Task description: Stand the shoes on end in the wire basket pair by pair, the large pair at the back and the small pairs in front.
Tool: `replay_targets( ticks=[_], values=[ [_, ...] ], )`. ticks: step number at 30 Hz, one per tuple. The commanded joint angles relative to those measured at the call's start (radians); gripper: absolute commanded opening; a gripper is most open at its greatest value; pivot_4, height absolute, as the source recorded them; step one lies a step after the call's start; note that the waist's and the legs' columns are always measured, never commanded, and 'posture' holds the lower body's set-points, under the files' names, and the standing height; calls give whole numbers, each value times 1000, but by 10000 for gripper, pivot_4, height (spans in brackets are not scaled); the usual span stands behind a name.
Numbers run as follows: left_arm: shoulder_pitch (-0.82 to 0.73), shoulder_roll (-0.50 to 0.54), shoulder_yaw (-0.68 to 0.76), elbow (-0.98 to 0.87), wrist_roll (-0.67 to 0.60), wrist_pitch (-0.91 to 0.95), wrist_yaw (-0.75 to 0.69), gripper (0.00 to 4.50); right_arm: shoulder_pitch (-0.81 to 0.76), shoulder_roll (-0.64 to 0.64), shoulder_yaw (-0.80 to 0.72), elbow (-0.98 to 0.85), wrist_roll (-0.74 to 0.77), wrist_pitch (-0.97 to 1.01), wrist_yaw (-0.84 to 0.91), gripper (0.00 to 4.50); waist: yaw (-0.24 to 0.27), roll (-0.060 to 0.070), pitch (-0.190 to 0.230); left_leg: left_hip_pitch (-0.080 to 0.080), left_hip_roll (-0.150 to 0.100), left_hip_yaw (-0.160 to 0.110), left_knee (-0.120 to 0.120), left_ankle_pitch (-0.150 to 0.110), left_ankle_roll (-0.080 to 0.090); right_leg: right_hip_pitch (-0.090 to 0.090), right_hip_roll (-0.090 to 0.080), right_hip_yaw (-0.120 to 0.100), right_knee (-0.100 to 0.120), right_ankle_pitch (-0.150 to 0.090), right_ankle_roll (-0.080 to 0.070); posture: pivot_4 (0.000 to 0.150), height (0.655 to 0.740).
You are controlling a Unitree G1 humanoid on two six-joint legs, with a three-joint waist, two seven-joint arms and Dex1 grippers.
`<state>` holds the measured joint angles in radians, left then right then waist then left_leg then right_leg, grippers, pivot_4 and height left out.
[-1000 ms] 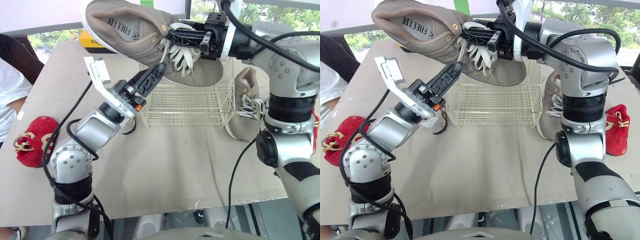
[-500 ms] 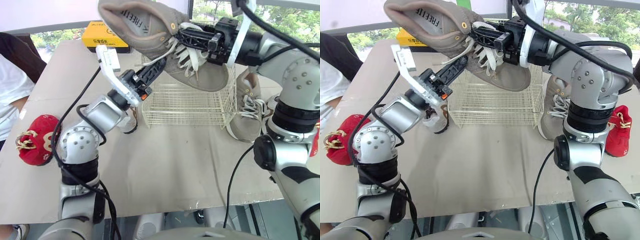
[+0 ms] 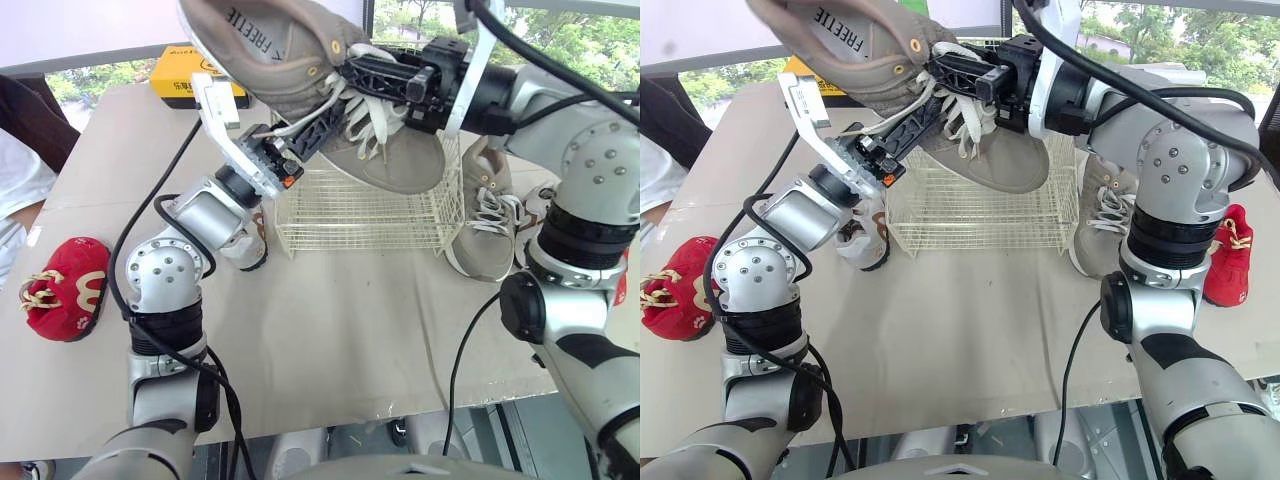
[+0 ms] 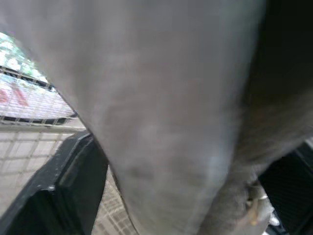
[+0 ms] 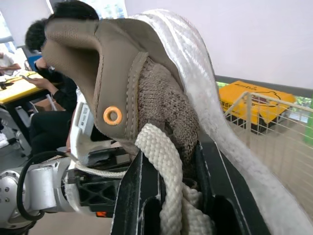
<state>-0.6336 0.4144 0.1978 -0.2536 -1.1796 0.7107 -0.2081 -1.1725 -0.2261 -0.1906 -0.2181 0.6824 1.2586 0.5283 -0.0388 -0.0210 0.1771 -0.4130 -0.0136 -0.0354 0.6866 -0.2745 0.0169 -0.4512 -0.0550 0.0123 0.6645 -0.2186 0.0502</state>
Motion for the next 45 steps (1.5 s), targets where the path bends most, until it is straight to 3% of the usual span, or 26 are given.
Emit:
replay_targets(
  ticks=[1, 5, 10, 18, 20, 24, 27, 29, 31, 35, 38, 45],
  values=[
    [-26, -10, 38, 25, 27, -23, 19, 35437, -11, 18, 7, -59, 84, -10, 18, 0, 0, 0, 0, 0, 0, 0, 0, 0, 0, 0, 0, 0, 0, 0, 0, 1500, 7400],
    [-29, -15, 47, 24, 21, -21, 1, 22672, -2, 26, -2, -63, 103, 0, 4, 0, 0, 0, 0, 0, 0, 0, 0, 0, 0, 0, 0, 0, 0, 0, 0, 1500, 7400],
    [-57, -12, 56, 37, 22, -29, -29, 18519, 16, 29, -2, -62, 98, -7, -29, 0, 0, 0, 0, 0, 0, 0, 0, 0, 0, 0, 0, 0, 0, 0, 0, 1500, 7400],
    [-154, 22, 63, 142, 106, -52, -102, 16875, 82, 11, 21, -105, 33, -94, -106, 38896, -2, 0, 0, 0, 0, 0, 0, 0, 0, 0, 0, 0, 0, 0, 0, 1500, 7400],
    [-178, 42, 58, 173, 153, -67, -132, 16731, 76, -8, 16, -91, 12, -128, -123, 45000, -3, 0, 0, 0, 0, 0, 0, 0, 0, 0, 0, 0, 0, 0, 0, 1500, 7400],
    [-277, 125, -4, 305, 379, -219, -263, 16572, 64, -115, 109, -82, -34, -189, -44, 45000, -2, 0, 0, 0, -1, 0, 0, 0, 0, 0, 1, 0, 0, 0, 0, 1500, 7400],
    [-361, 141, -2, 415, 448, -273, -313, 16555, 82, -134, 140, -98, -29, -194, -34, 45000, -3, 0, 0, 0, -1, 1, -1, 0, 0, 0, 2, 0, -1, 0, 0, 1500, 7400],
    [-453, 136, 37, 512, 439, -249, -309, 16511, 346, -263, -4, -278, 57, -209, 86, 45000, 9, -3, -2, 0, -1, 0, -1, 0, 0, 0, 2, -1, -1, 0, 0, 1500, 7400],
    [-515, 138, 55, 580, 442, -238, -318, 16502, 494, -330, -81, -377, 112, -239, 139, 45000, 29, -6, -3, -3, -1, -6, -1, 0, 1, 4, 2, -9, -4, 0, 1, 1500, 7400],
    [-655, 158, 58, 745, 517, -292, -359, 16394, 594, -342, -128, -457, 159, -316, 118, 45000, 18, -2, -1, -4, -3, -1, 0, -2, 3, 1, -1, -1, -3, 1, 5, 1500, 7400],
    [-679, 186, -53, 824, 686, -486, -512, 16389, 624, -333, -148, -487, 158, -370, 77, 45000, 18, -2, -1, 0, -3, 0, 1, -2, 3, 3, 0, 0, -4, 1, 6, 1500, 7400],
    [-784, 139, -189, 1083, 905, -802, -724, 16359, 713, -362, -167, -546, 154, -467, 16, 45000, 26, -2, -1, 0, -3, 2, 2, -2, 3, 4, 1, 1, -2, 1, 6, 1500, 7400]
  ],
)
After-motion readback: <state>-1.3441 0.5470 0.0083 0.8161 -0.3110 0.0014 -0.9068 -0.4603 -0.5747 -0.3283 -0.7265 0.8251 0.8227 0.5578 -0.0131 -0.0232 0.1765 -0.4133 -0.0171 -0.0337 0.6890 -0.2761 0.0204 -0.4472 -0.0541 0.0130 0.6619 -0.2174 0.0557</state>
